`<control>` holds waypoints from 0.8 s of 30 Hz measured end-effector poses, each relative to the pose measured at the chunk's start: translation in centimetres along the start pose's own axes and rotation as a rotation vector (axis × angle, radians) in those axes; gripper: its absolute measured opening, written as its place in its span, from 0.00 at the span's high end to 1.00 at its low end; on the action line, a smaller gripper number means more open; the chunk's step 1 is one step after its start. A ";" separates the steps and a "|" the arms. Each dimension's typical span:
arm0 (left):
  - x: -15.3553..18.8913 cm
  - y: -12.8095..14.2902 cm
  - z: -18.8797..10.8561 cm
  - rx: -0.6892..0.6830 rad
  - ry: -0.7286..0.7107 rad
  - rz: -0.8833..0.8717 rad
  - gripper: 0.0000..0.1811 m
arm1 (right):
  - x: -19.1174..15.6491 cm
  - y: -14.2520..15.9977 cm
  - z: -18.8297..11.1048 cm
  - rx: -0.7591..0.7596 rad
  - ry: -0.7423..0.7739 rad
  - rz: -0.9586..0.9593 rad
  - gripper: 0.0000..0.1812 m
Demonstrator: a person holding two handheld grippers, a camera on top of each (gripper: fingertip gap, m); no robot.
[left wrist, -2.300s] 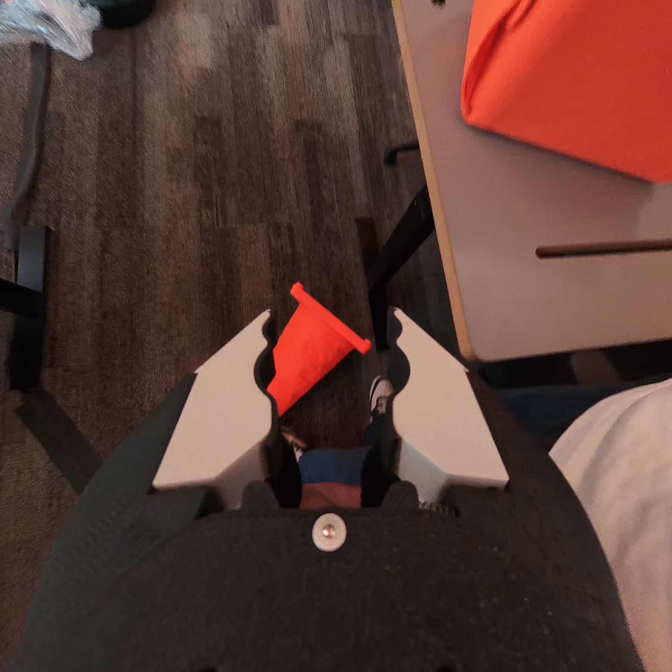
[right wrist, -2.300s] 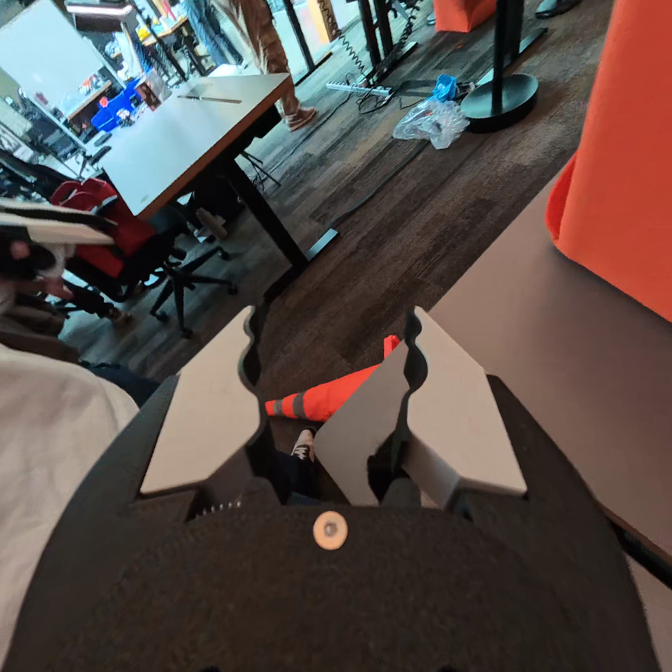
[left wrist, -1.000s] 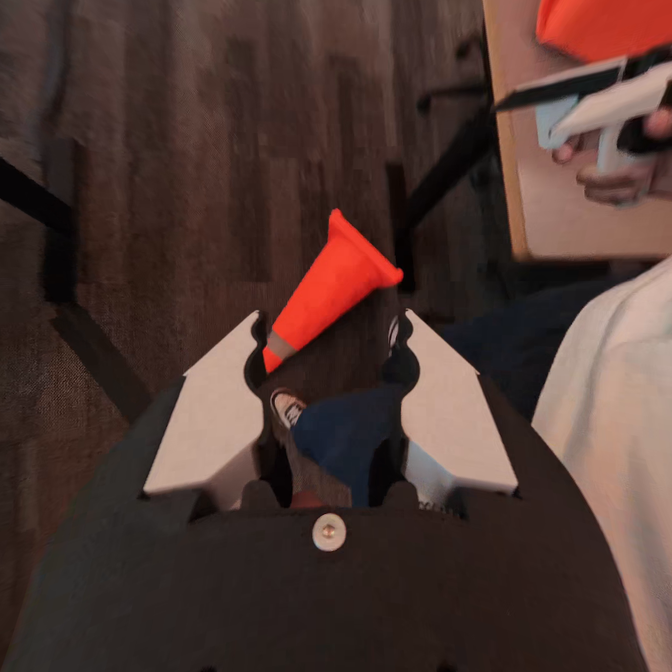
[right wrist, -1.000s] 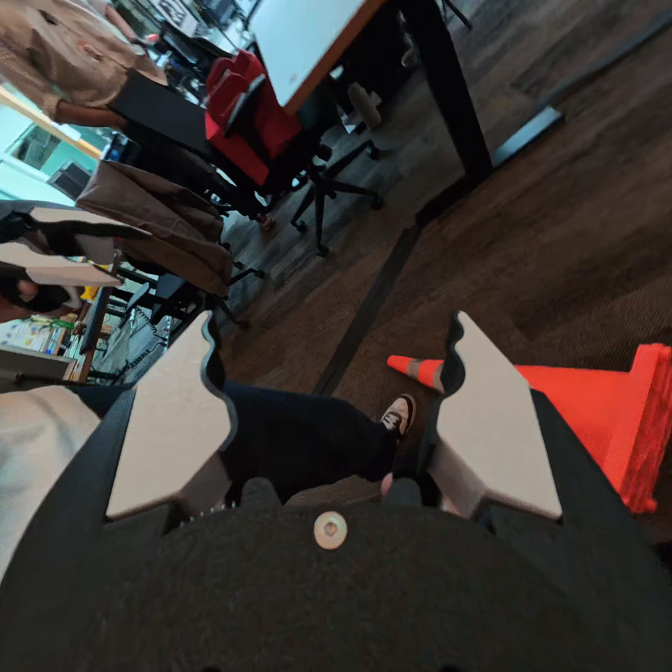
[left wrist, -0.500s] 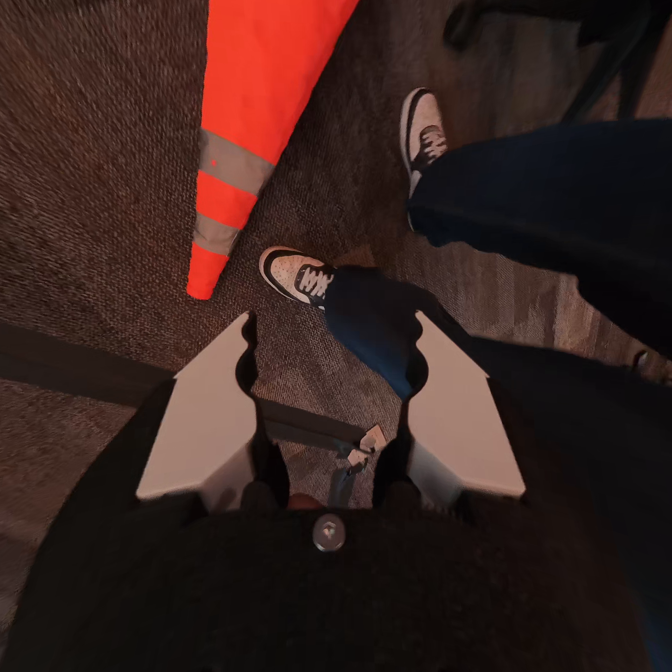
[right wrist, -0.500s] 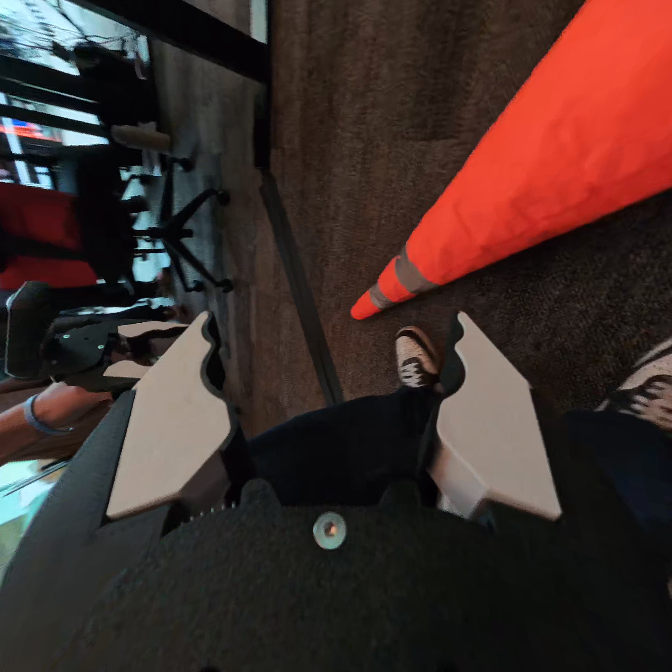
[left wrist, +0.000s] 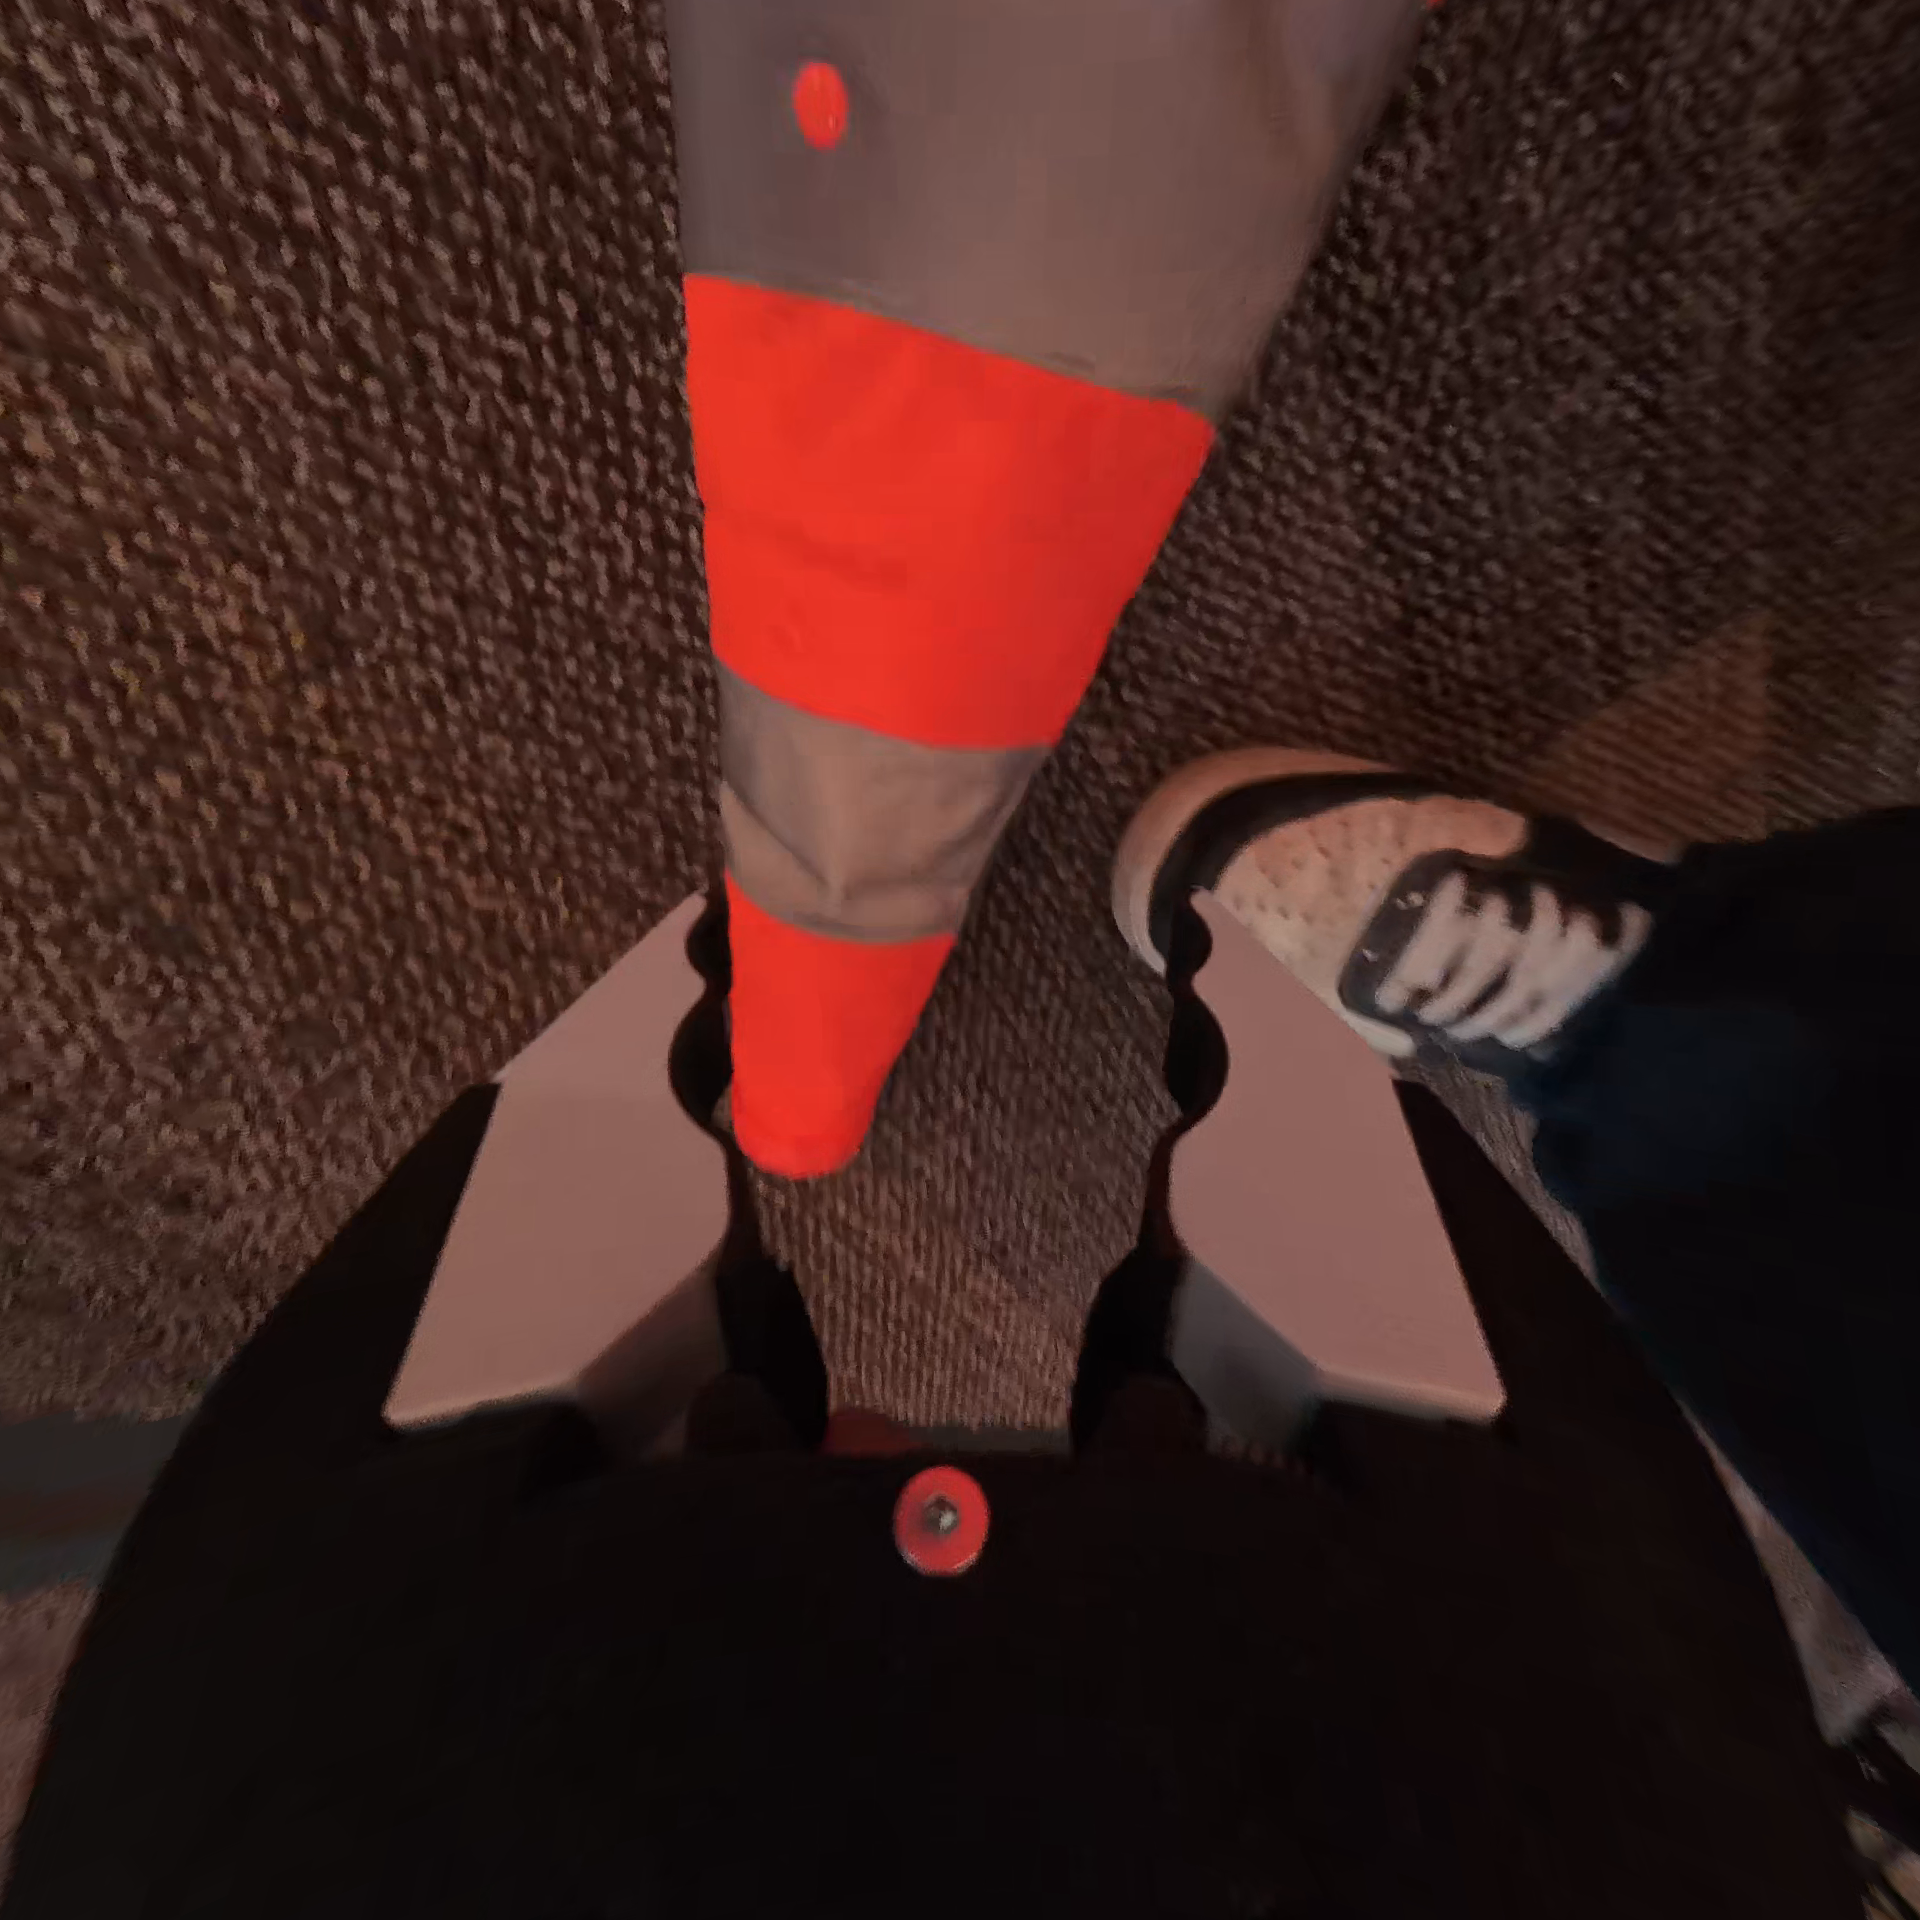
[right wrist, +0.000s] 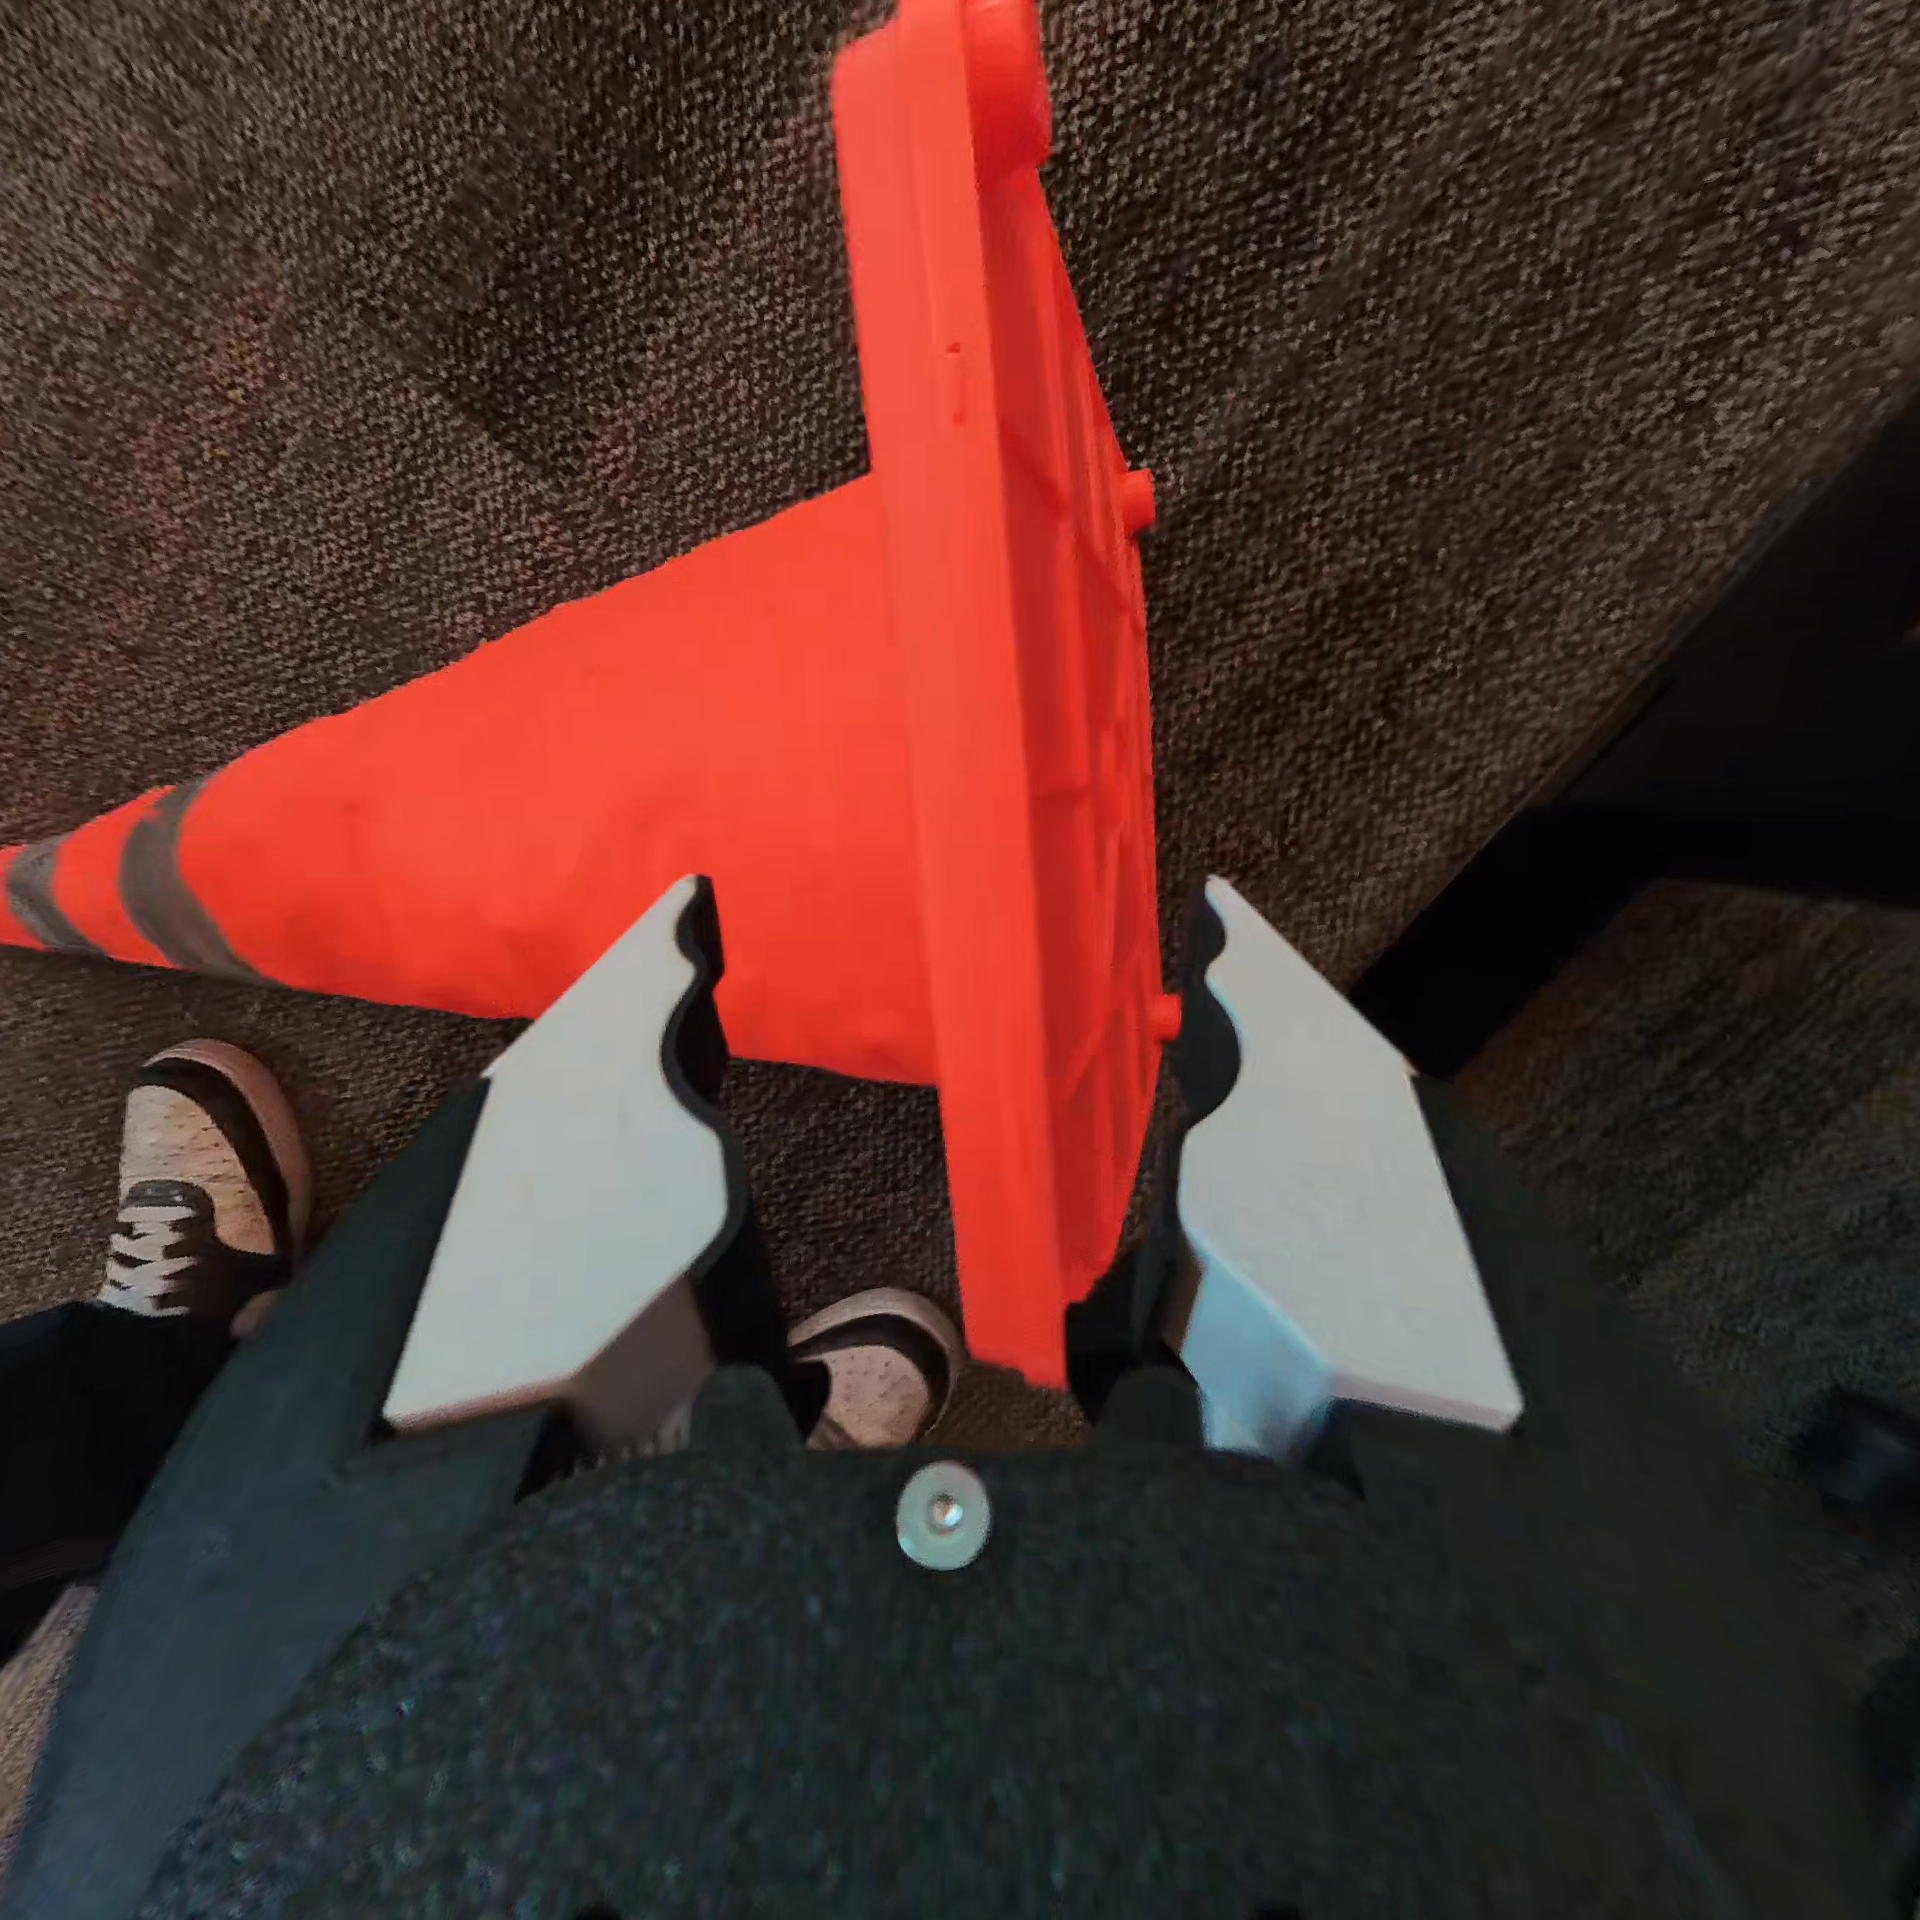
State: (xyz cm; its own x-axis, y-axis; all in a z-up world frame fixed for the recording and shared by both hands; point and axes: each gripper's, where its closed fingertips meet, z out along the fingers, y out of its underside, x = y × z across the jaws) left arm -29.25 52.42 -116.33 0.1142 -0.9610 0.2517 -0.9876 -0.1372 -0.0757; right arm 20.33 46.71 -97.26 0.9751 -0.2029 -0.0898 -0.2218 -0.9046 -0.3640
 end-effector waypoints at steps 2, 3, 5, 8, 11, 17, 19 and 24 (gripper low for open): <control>-0.7 -1.0 2.0 0.042 -0.012 -0.012 0.50 | 0.5 -0.5 1.7 -0.007 -0.018 -0.009 0.54; -1.0 -1.5 2.7 0.064 -0.022 -0.011 0.48 | 0.7 -0.7 2.3 -0.002 -0.014 -0.020 0.56; -1.5 -2.2 4.0 0.091 -0.041 0.004 0.45 | 0.6 -1.1 3.4 0.000 -0.029 -0.027 0.60; -1.6 -2.4 5.7 0.093 -0.049 0.056 0.45 | 0.0 -0.8 5.1 -0.032 -0.044 -0.066 0.67; -1.4 -2.1 7.2 0.075 -0.056 0.113 0.45 | -0.2 -0.7 6.5 -0.043 -0.031 -0.090 0.70; -1.3 -2.7 9.5 0.078 -0.085 0.120 0.40 | 0.1 -1.0 8.4 -0.070 -0.043 -0.070 0.70; -1.4 -2.9 10.2 0.071 -0.103 0.126 0.38 | 0.2 -1.0 8.5 -0.082 -0.044 -0.102 0.73; -0.9 -2.9 9.7 0.082 -0.112 0.114 0.41 | 0.1 -1.6 6.8 -0.123 0.060 -0.205 0.80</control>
State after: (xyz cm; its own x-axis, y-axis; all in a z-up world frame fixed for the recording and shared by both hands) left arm -25.44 51.32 -125.74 0.0174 -0.9915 0.1287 -0.9833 -0.0403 -0.1773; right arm 20.76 50.65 -102.97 0.9991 -0.0288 0.0313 -0.0200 -0.9672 -0.2533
